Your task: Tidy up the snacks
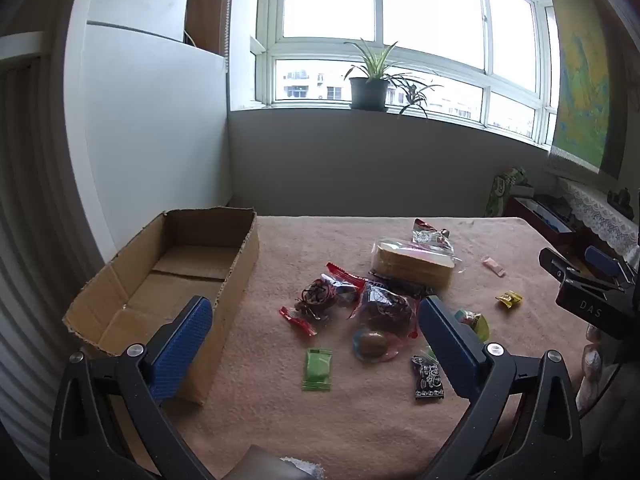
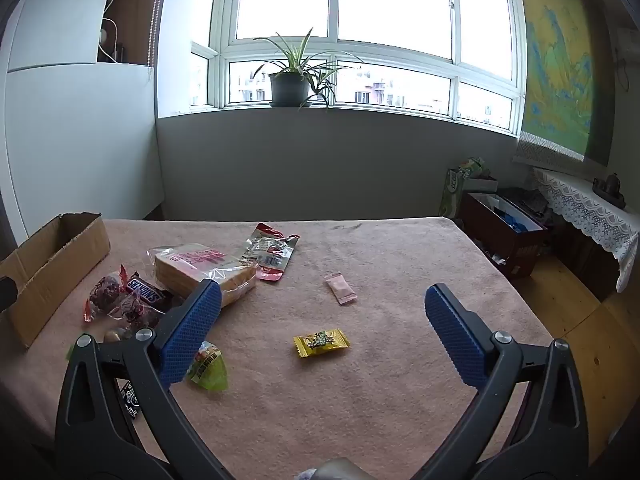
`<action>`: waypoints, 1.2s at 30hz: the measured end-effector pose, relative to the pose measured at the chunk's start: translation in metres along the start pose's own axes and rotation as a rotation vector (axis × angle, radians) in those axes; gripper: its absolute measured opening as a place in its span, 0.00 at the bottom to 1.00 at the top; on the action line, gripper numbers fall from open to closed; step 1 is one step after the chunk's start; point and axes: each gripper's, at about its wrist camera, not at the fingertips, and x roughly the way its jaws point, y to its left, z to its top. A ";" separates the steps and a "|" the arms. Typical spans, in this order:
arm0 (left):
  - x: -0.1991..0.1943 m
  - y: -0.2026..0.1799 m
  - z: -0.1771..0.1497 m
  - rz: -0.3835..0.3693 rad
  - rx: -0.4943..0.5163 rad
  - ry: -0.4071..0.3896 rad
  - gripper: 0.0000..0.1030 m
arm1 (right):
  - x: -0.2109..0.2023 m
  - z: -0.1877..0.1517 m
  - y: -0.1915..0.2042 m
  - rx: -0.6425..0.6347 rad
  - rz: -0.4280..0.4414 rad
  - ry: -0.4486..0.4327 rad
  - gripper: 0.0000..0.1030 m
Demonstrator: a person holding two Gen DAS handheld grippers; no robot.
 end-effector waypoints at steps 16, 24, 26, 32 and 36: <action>0.000 0.003 0.001 0.003 -0.011 0.000 0.99 | -0.001 0.001 -0.001 0.008 0.005 -0.002 1.00; 0.000 0.002 0.001 0.002 -0.014 0.002 0.99 | 0.000 0.001 -0.001 0.009 0.003 -0.002 1.00; 0.000 0.002 0.001 0.002 -0.014 0.001 0.99 | 0.000 0.000 -0.001 0.011 0.003 -0.002 1.00; -0.001 0.002 0.001 0.000 -0.017 0.002 0.99 | 0.000 0.000 -0.001 0.014 0.003 -0.004 1.00; -0.001 0.003 0.001 -0.001 -0.018 0.001 0.99 | 0.000 0.000 -0.002 0.013 0.003 -0.004 1.00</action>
